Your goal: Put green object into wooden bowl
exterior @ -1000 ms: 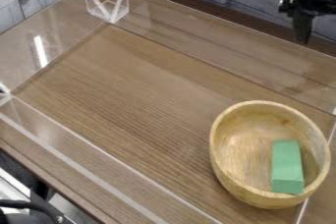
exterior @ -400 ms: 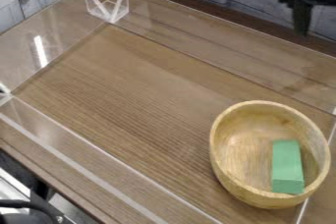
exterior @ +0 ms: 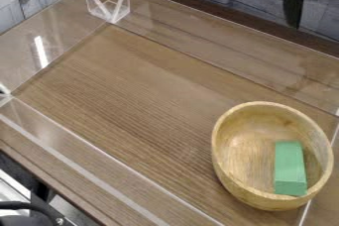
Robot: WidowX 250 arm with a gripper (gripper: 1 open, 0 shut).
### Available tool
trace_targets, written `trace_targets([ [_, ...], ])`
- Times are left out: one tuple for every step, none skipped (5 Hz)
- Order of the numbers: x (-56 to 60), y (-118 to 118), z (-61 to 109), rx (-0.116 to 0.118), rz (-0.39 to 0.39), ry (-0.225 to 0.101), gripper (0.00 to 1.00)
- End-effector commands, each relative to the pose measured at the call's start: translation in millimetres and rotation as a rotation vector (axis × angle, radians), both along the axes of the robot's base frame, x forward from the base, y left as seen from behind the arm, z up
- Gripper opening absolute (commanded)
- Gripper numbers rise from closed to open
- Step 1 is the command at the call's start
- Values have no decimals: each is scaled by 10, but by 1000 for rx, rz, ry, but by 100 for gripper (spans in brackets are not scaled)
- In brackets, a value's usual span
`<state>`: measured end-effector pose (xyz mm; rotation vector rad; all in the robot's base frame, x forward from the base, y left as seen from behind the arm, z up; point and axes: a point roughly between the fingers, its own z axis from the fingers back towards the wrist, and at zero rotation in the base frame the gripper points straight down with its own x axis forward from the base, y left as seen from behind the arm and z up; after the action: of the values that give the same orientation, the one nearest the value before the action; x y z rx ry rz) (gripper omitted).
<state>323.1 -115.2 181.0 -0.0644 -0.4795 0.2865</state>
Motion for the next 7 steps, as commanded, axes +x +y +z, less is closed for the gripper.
trace_targets([
  [32, -57, 85, -8, -19, -30, 100],
  [88, -95, -51, -3, 23, -21, 100],
  [142, -109, -160, 1, 64, -16, 100],
  [131, -17, -94, -10, -11, -26, 100],
  [110, 108, 89, -35, -81, -54, 100],
  [127, -36, 40, -36, -65, -59, 100],
  [135, -215, -135, -26, -55, -50, 100],
])
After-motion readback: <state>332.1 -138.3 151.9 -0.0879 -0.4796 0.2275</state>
